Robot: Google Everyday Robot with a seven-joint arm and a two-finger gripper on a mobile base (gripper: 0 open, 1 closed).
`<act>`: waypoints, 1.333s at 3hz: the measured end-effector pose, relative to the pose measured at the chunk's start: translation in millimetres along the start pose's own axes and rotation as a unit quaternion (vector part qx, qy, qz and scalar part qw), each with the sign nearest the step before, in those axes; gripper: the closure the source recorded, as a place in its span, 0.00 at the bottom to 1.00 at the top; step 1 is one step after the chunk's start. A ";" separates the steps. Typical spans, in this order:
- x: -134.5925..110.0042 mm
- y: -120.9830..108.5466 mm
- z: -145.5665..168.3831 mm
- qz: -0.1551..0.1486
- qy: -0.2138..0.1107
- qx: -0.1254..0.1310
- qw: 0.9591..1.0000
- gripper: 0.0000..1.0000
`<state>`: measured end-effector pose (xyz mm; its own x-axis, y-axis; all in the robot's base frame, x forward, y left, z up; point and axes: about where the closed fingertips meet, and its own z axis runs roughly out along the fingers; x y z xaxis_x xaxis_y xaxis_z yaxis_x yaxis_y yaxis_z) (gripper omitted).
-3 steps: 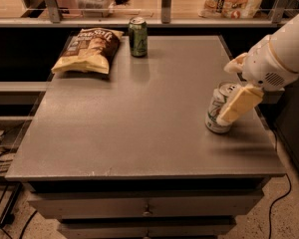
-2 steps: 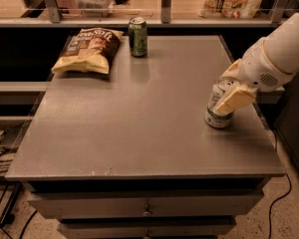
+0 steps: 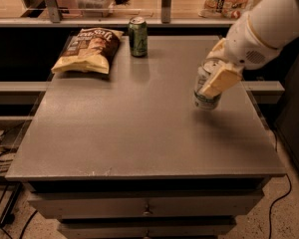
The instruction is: Move 7up can near brown chip bag
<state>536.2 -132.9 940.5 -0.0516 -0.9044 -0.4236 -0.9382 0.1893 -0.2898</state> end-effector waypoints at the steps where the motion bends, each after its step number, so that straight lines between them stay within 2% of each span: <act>1: -57.4 -20.8 -18.5 -0.049 -0.029 0.012 0.998 1.00; 2: -60.6 -21.4 -12.8 -0.048 -0.033 0.008 0.998 1.00; 3: -79.4 -26.3 18.4 -0.047 -0.057 -0.010 0.997 1.00; 4: -107.7 -40.3 56.2 -0.039 -0.095 -0.027 0.994 1.00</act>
Offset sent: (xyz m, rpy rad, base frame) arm 0.0121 0.0306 0.0309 0.0112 -0.0428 0.0715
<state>598.8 -21.6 949.6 0.0833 -0.8255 -0.5582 -0.9539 0.0961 -0.2845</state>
